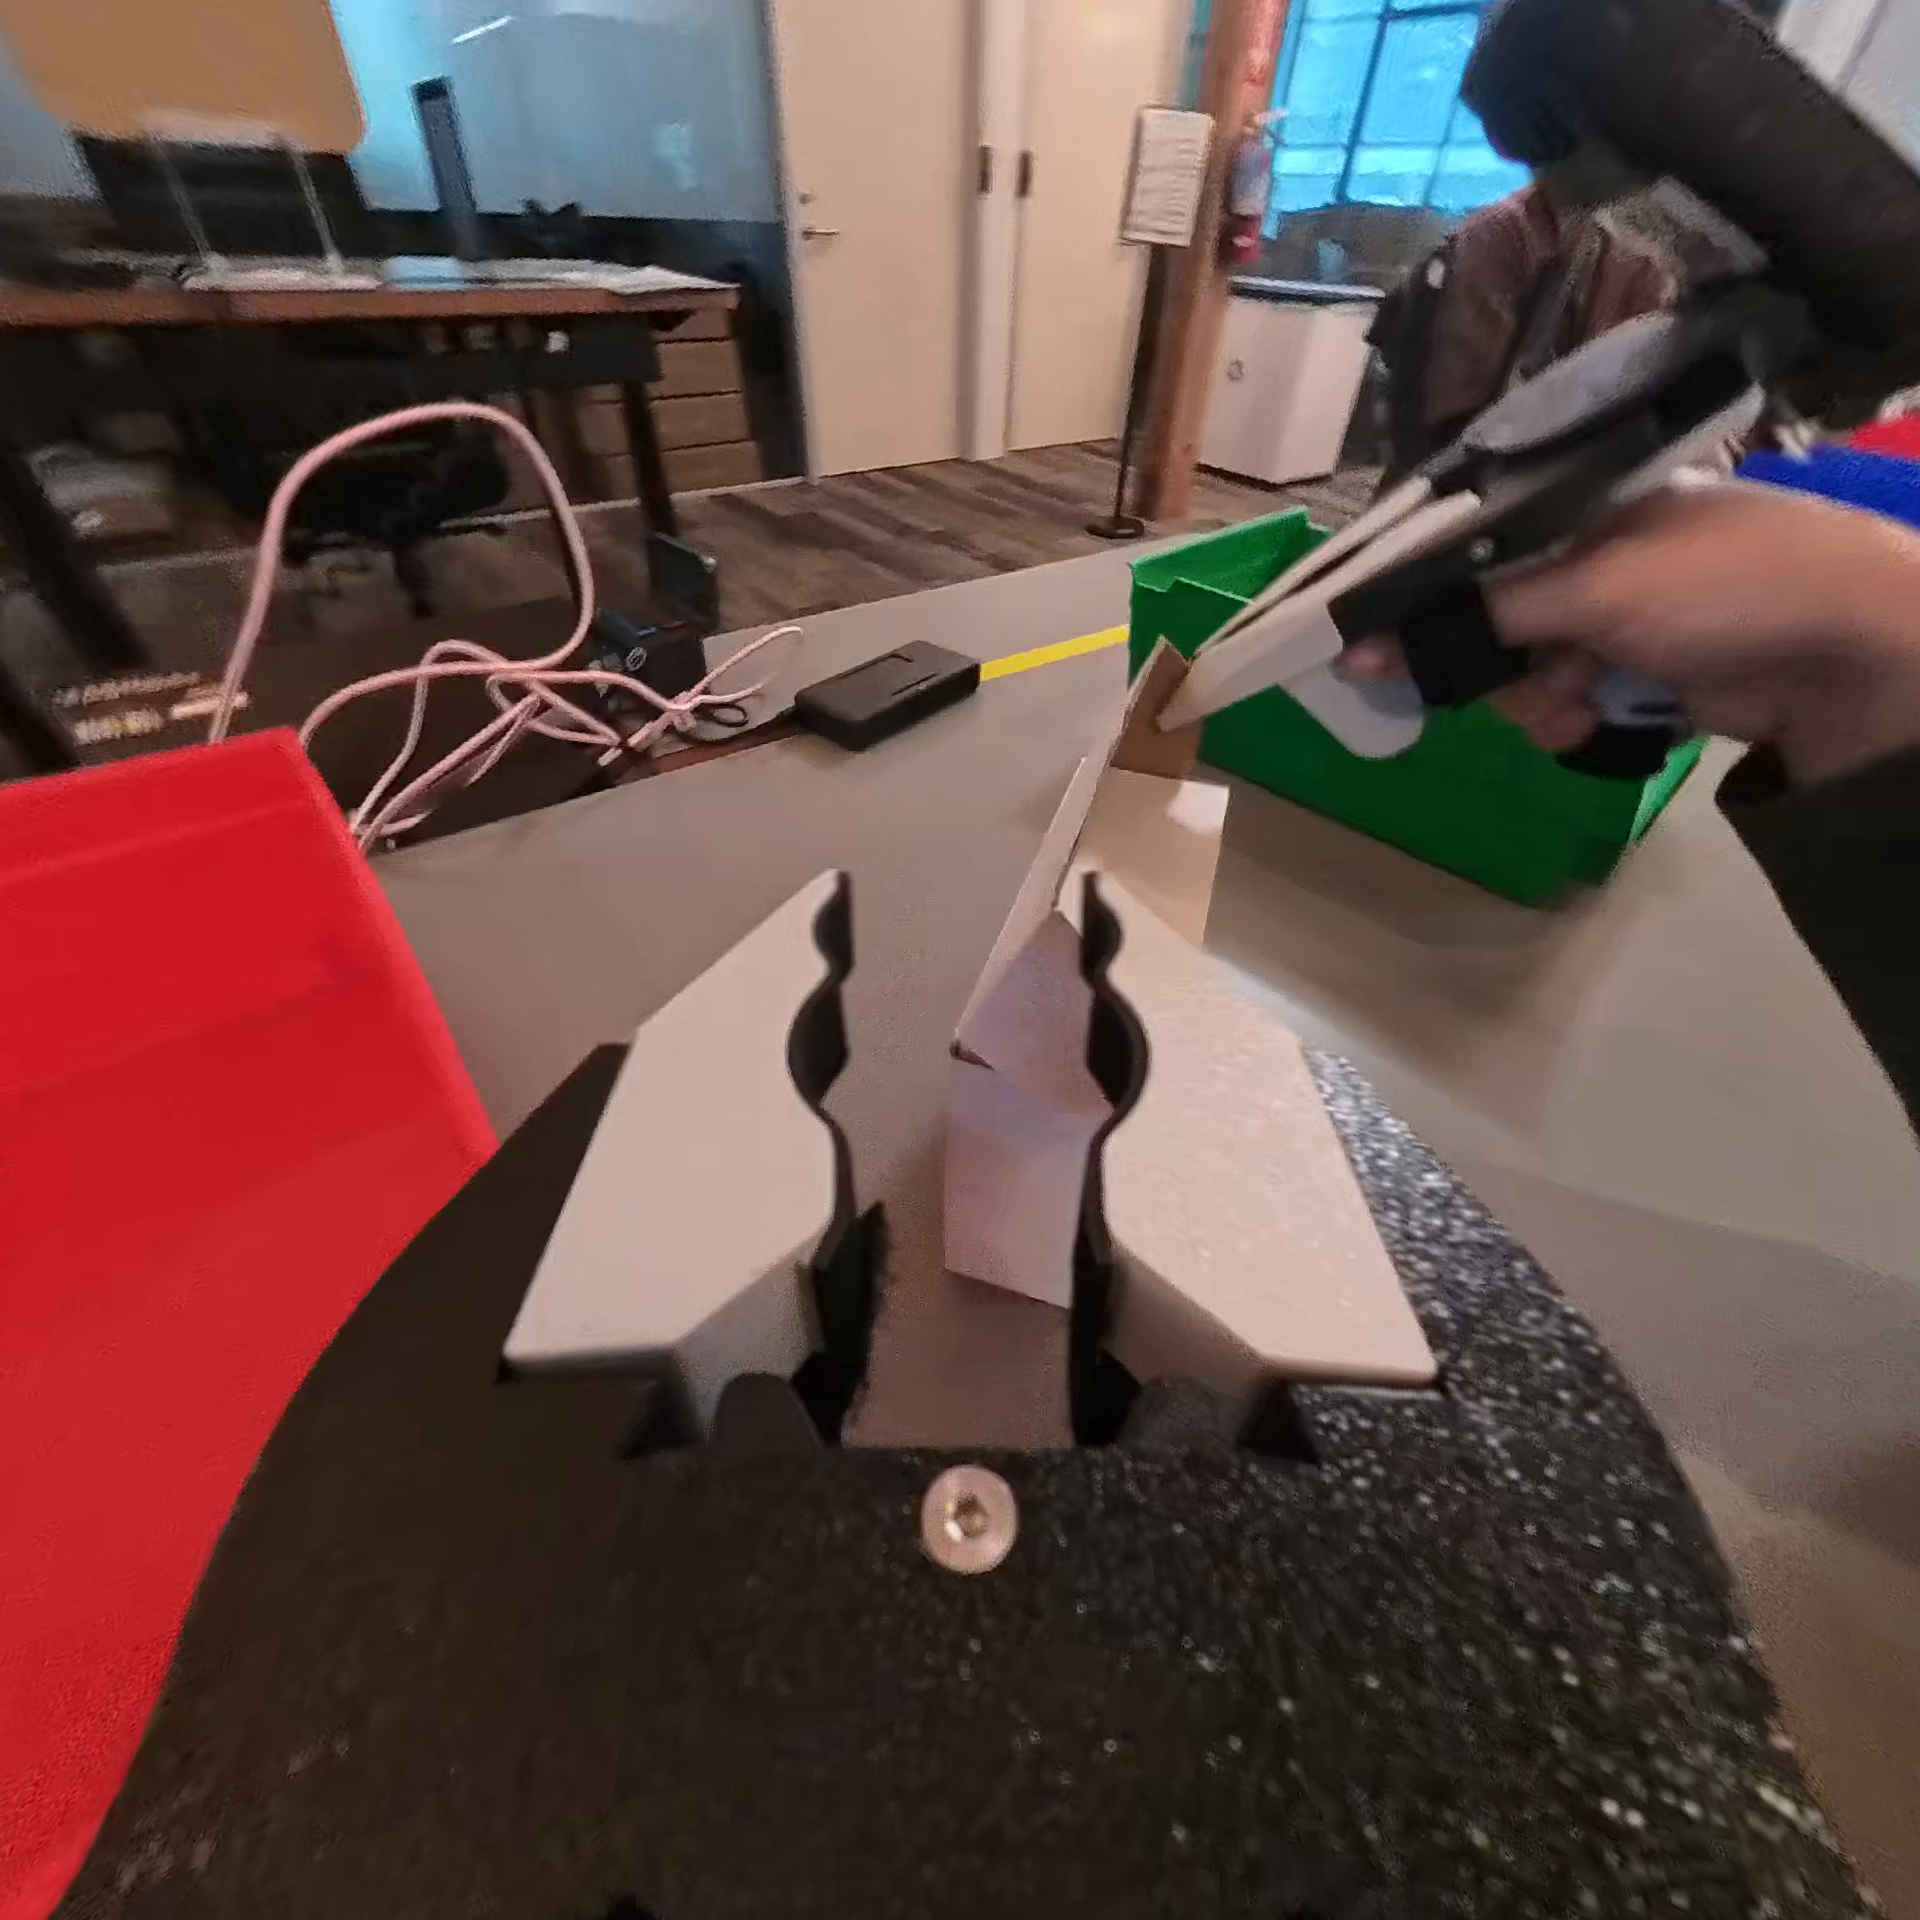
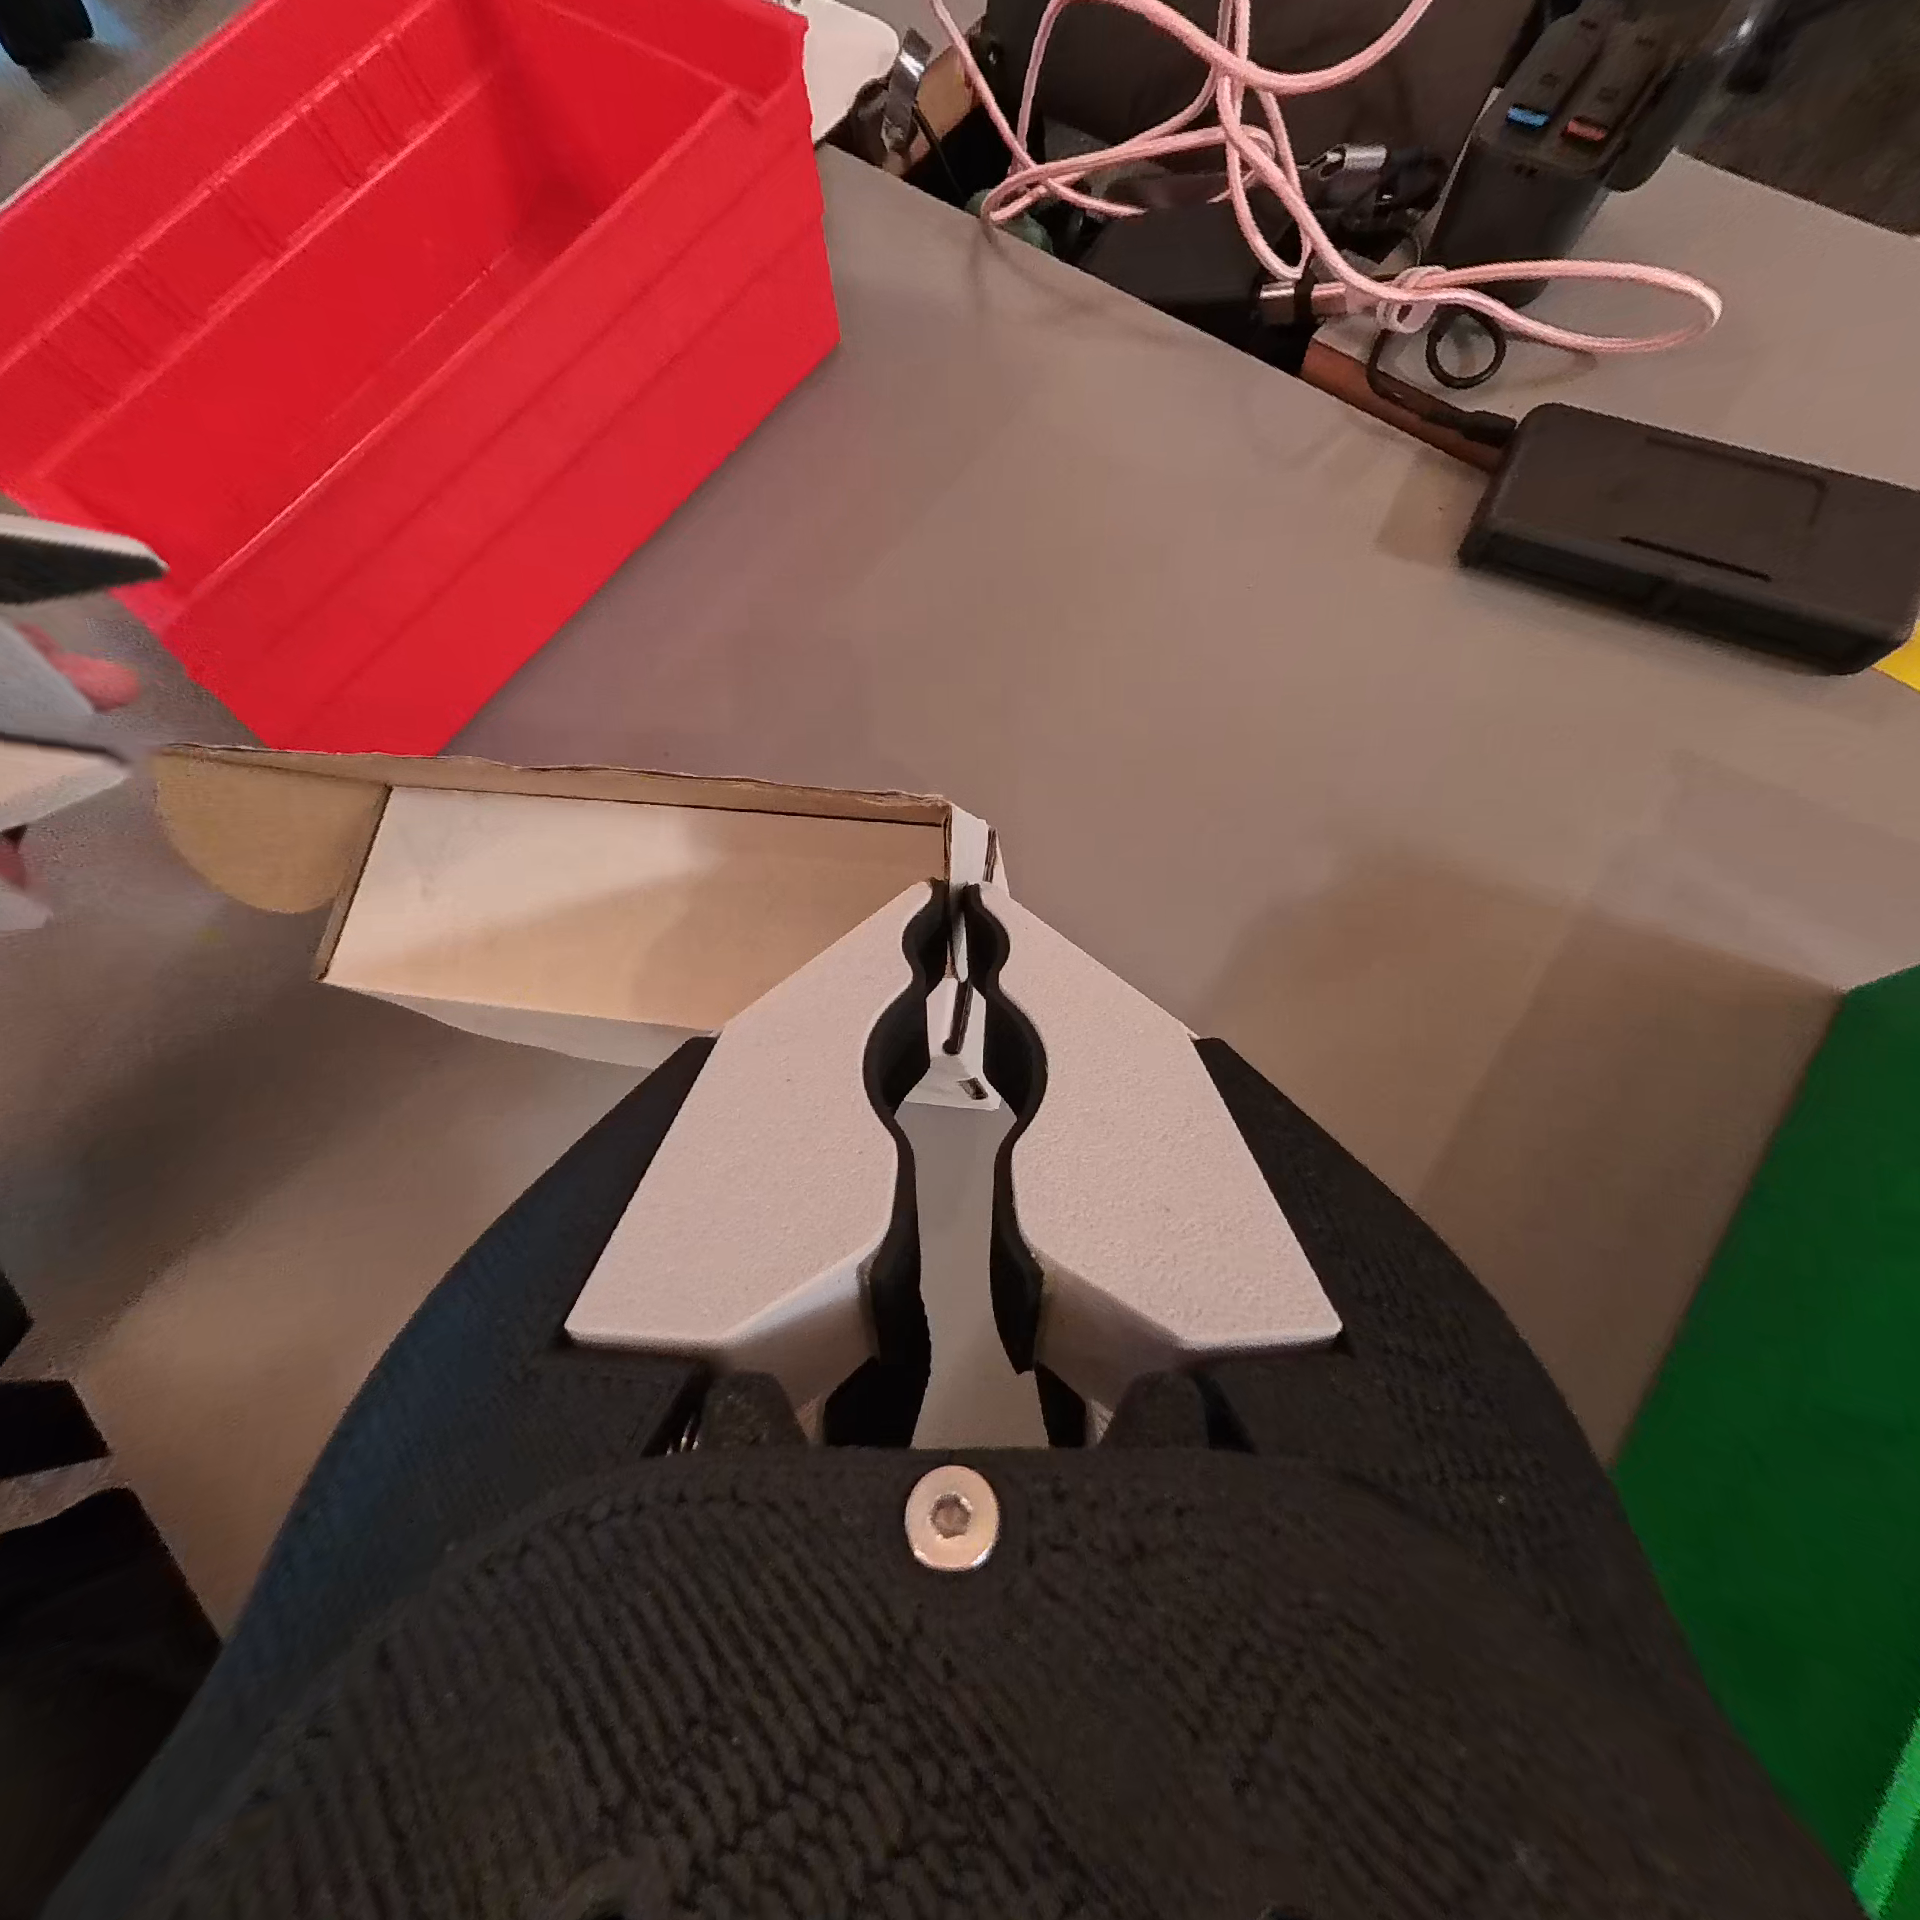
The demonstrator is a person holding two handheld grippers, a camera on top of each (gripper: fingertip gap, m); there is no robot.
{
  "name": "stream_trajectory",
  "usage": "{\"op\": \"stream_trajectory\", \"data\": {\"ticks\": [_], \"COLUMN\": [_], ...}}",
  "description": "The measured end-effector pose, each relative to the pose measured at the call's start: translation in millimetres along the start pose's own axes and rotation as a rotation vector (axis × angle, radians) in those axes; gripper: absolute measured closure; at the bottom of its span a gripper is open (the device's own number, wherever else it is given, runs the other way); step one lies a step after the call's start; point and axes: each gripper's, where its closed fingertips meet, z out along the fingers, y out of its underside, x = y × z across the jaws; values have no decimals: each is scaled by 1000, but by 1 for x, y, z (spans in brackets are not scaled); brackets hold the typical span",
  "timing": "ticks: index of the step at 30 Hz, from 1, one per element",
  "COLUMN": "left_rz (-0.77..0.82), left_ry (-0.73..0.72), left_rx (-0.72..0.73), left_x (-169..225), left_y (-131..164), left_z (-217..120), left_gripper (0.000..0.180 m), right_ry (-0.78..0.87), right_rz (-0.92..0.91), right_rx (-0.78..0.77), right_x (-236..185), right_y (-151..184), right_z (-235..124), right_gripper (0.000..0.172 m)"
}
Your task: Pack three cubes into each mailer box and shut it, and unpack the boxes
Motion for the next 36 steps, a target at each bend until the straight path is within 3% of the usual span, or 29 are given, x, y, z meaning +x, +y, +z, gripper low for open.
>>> {"op": "stream_trajectory", "data": {"ticks": [3, 5, 8, 12, 22, 30, 36], "left_rz": [-78, -29, 111, 80, 166, -101, -188], "left_ry": [-53, -157, -216, -134, -290, -204, -205], "left_rx": [-66, -155, -273, -287, -272, -313, -325], "left_x": [7, 7, 22, 46, 23, 7, -1], "left_y": [11, 25, 42, 46, 44, 45, 39], "left_z": [-10, -15, -19, -23, -41, -51, -52], "left_gripper": [111, 102, 112, 127, 167, 173, 171], "right_ry": [15, 32, 52, 67, 47, 29, 51], "right_rz": [0, -13, -13, 3, 0, -35, -71], "right_rx": [16, 23, 27, 39, 123, 122, 91], "right_x": [-5, -9, -15, -23, -60, -83, -90], "right_y": [4, 7, 12, 18, 40, 42, 40], "right_z": [-3, -5, -7, -11, -27, -30, -27], "right_gripper": [171, 172, 172, 172, 170, 168, 168]}}
